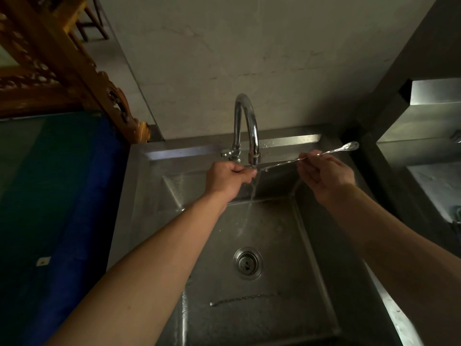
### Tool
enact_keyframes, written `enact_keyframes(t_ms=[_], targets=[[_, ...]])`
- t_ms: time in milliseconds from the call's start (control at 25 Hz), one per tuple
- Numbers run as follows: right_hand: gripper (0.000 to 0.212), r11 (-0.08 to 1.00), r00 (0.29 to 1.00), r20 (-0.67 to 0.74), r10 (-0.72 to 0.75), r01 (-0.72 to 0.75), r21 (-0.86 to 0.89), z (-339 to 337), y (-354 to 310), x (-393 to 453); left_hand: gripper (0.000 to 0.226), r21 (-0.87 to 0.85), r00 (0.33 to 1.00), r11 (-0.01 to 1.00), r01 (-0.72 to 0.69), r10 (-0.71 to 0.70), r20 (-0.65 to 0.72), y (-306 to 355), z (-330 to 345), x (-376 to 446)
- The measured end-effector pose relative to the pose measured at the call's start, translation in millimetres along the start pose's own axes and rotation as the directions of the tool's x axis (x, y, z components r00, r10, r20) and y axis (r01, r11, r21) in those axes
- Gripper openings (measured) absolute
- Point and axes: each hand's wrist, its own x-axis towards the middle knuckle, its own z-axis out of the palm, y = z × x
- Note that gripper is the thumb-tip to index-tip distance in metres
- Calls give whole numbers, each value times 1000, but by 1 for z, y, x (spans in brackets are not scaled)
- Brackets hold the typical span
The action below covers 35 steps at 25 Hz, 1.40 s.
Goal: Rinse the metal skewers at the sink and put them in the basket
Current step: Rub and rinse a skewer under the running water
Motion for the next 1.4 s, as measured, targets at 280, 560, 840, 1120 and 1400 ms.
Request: enact_keyframes(t_ms=[280,560,840,1120,1400], targets=[[11,1000,998,-61,-13,13,-5,-5,-7,-2,7,-31,1000,999,20,-20,10,3,0,-1],[10,1000,1000,-2,8,-8,-23,2,4,-7,20,148,996,986,-76,67,62,-2,-13,-4],[9,991,994,62,90,-83,-104,24,39,-25,8,452,953,840,-300,239,189,-10,-36,-12],[10,970,960,180,215,-188,-156,49,84,-44,12,549,961,792,-268,182,207,-29,-90,-31],[5,986,990,73,119,-109,-127,53,83,-40,11,559,972,799,-224,143,185,-46,-130,-46]])
